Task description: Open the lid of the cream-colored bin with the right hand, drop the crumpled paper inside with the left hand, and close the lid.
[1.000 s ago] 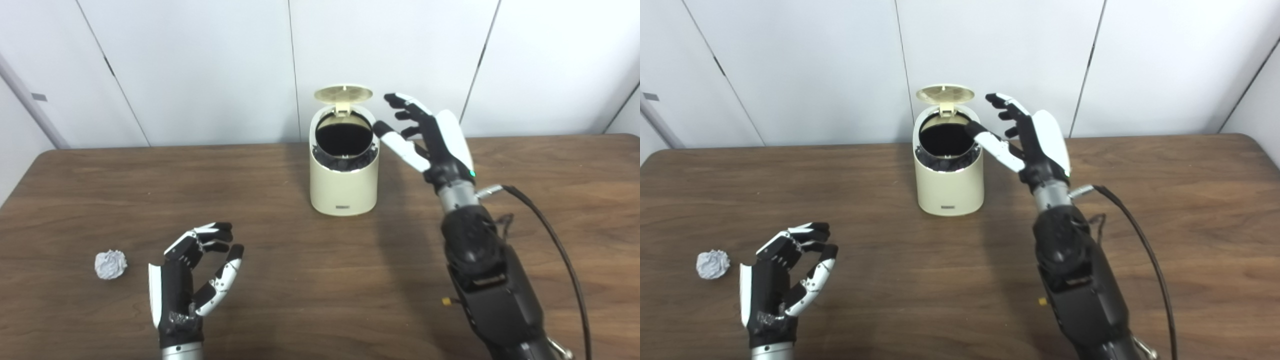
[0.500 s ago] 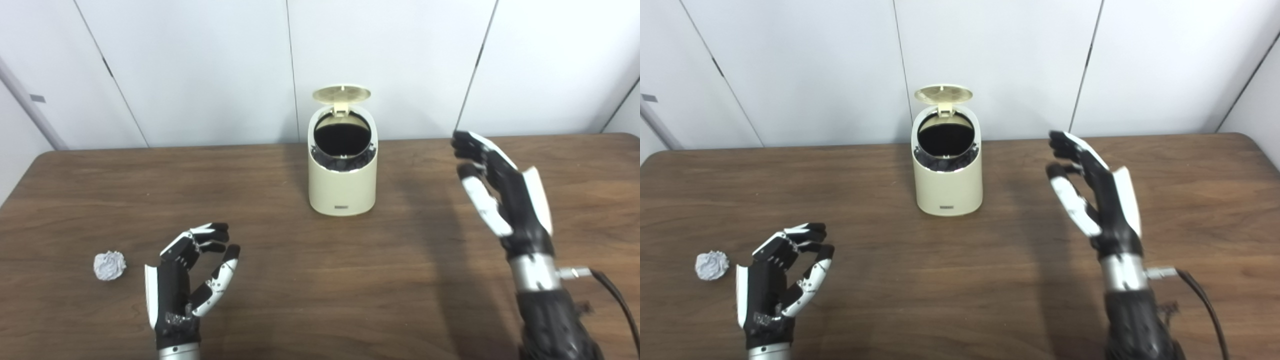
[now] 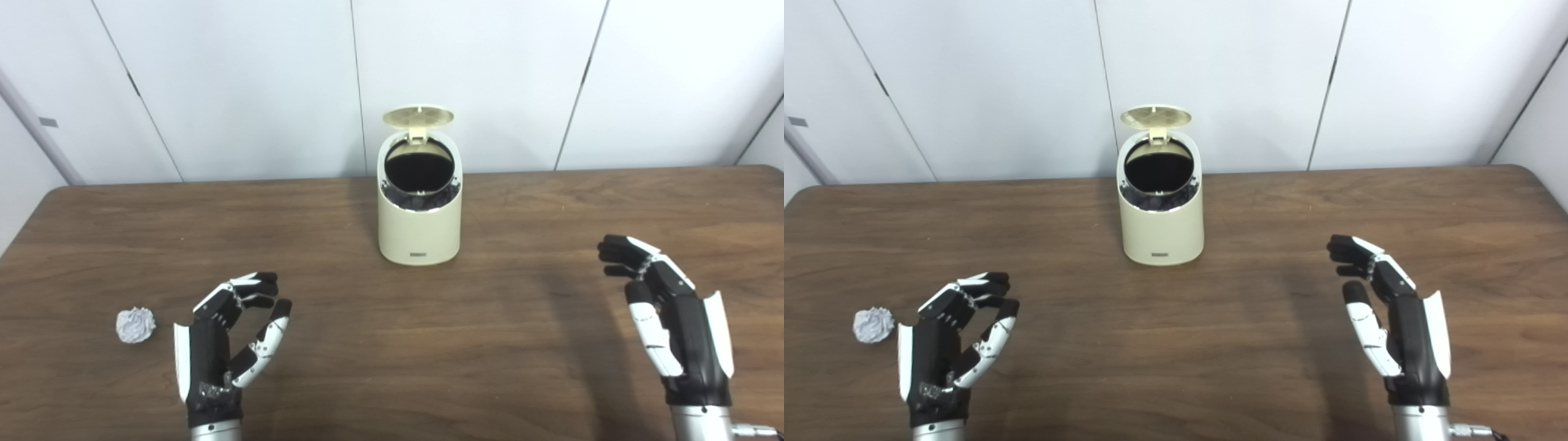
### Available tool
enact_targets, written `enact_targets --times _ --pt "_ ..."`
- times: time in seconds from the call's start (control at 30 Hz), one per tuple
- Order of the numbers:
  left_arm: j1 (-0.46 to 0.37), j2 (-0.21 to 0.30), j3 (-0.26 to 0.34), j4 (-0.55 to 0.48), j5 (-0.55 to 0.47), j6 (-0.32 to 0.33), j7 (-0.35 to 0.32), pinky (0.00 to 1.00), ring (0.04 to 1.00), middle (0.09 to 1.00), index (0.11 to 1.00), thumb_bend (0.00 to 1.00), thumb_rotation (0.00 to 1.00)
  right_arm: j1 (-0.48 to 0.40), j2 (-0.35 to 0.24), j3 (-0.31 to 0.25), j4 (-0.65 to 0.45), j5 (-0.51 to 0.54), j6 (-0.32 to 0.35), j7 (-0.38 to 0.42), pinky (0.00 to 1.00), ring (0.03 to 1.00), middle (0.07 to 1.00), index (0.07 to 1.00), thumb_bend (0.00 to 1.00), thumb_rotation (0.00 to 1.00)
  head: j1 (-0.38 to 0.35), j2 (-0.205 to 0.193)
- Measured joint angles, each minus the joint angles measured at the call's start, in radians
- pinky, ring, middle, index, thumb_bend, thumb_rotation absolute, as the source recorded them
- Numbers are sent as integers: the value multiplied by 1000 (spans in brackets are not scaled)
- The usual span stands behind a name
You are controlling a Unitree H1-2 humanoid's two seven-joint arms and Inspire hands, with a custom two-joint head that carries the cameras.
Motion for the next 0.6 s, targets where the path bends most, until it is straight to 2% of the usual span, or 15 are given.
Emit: enact_targets --times 0.3,0.47,0.53,0.6 --pt "1 0 4 -9 10 1 1 531 624 642 496 474 73 0 0 -24 57 -12 -6 -12 655 735 733 719 233 811 34 5" --pt "2 2 20 -124 26 48 -1 528 630 645 496 475 75 -2 0 -29 61 -13 -6 -19 637 723 722 710 203 781 43 3" --pt "0 10 38 -158 67 61 -3 526 628 642 496 476 76 -5 0 -29 66 -12 -6 -20 637 724 723 710 191 781 52 2" --pt "-1 34 80 -196 158 86 -8 492 607 630 496 479 80 -6 0 -30 67 -9 -6 -20 638 725 722 711 192 780 60 0"
